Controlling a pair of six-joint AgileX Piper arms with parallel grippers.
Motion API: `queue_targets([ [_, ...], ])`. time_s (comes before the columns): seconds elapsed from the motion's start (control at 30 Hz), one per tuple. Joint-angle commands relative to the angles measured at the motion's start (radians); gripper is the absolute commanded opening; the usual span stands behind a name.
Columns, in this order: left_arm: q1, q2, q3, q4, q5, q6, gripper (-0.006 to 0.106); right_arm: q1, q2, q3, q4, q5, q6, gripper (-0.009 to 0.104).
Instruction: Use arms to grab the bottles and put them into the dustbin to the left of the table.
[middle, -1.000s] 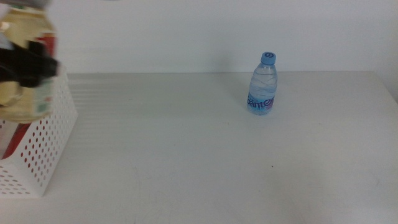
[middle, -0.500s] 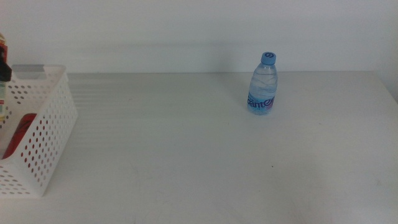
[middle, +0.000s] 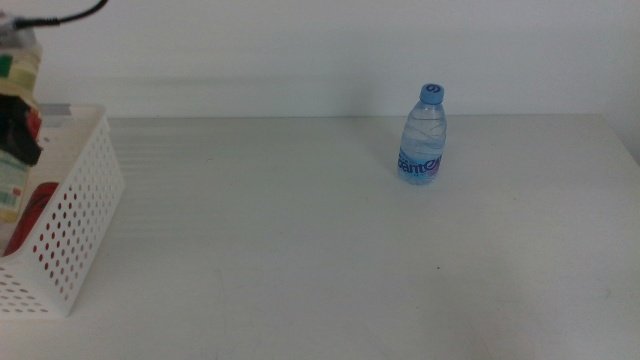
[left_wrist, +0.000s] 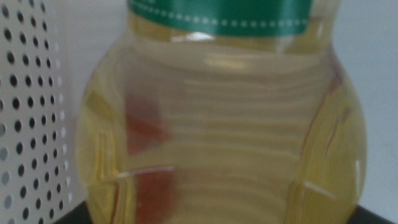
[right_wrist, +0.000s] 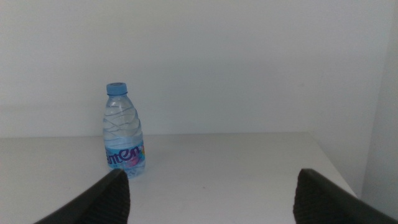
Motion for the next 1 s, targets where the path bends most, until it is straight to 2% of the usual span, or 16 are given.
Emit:
queue_targets([
  [0.0, 0.022, -0.03, -0.045, -0.016, -0.019, 0.0, -0.005, -0.009, -0.027, -0.007, -0.004, -0.077, -0.013, 0.087],
  [0.3, 0.104, 0.031, -0.044, -0.052, 0.024, 0.007, -0.005, -0.009, -0.027, -0.007, -0.004, -0.077, -0.013, 0.087],
  [0.77, 0.1, 0.127, -0.042, -0.045, 0.08, 0.014, -0.004, -0.009, -0.027, -0.007, -0.004, -0.077, -0.013, 0.087],
  [0.8, 0.1, 0.127, -0.042, -0.045, 0.078, 0.013, -0.003, -0.009, -0.027, -0.007, -0.004, -0.077, -0.013, 0.087],
  [0.97, 0.1, 0.175, -0.042, -0.053, 0.083, 0.013, 0.021, -0.009, -0.027, -0.007, -0.004, -0.077, -0.013, 0.087],
])
